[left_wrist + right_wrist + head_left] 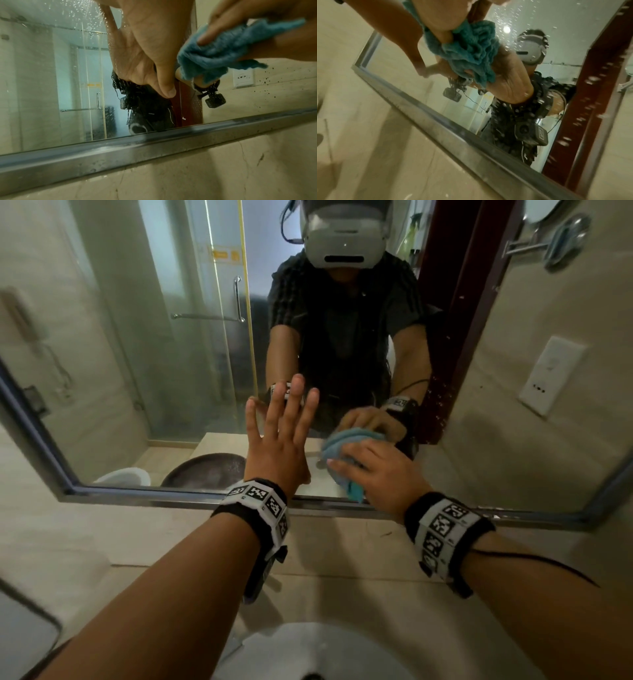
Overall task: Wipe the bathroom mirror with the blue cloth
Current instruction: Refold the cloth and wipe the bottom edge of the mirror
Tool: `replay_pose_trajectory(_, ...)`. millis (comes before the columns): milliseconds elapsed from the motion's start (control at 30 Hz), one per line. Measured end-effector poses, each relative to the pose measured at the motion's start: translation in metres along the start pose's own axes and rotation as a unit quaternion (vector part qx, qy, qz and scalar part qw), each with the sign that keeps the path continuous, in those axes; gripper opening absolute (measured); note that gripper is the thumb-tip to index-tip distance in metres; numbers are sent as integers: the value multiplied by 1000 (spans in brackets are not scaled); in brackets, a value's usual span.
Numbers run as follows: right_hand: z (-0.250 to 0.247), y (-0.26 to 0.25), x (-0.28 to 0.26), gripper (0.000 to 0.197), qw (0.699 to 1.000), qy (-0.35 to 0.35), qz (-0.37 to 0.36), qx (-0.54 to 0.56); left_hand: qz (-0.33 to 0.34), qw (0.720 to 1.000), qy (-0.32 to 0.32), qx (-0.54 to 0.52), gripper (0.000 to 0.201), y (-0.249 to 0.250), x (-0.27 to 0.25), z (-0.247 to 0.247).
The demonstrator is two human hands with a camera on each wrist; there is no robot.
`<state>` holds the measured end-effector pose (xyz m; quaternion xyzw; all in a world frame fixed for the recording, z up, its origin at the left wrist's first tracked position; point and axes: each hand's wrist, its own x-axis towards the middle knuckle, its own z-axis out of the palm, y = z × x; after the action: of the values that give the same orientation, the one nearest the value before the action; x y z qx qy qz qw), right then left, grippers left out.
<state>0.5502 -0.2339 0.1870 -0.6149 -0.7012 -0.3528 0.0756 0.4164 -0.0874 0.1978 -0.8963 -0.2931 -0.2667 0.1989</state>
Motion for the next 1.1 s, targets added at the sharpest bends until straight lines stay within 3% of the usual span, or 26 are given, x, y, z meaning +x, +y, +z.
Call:
replay_pose_trajectory(33,-4,3,-7,67,1000,-21,-6,3,-2,1000,-6,-8,140,0,1,-1)
replay_pose_trajectory(100,-24,18,1,66,1000,8,16,-2,-4,1000,-27,-1,145,2,1,-3)
replay_pose_trajectory(233,-71,56,49,38,964,206,164,46,-2,999,-40,13,149,2,2,-2)
replay_pose_trajectory(300,-57,45,51,33,954,237,181,33,-2,999,-33,13,151,1,2,-1)
replay_pose_trajectory(367,-21,21,27,37,978,177,109,14,-1,1000,-24,16,151,1,1,0)
replay_pose_trajectory(433,6,2,-10,49,998,59,31,-4,-1,1000,-20,21,150,1,1,0)
replay_pose_trajectory(500,2,3,-28,57,999,-23,25,15,-2,1000,-22,19,150,2,2,-1)
replay_pose_trajectory(600,-35,25,0,55,991,62,112,39,-6,1000,-20,23,152,2,1,-2)
replay_pose_trajectory(733,-70,40,51,47,941,226,245,54,-2,1000,-18,23,153,2,-1,0)
replay_pose_trajectory(800,-50,22,44,45,961,186,204,23,-1,1000,-10,23,152,2,-1,2)
replay_pose_trajectory(867,-22,7,21,48,991,92,96,-8,2,1000,-4,15,150,1,-1,3)
replay_pose_trajectory(933,-15,8,3,48,997,40,61,3,2,1000,-3,7,150,1,0,3)
replay_pose_trajectory(1000,-24,15,3,47,996,44,75,16,-2,1000,-4,9,150,1,0,3)
replay_pose_trajectory(1100,-54,21,29,51,980,103,167,40,-3,1000,-14,10,152,1,0,2)
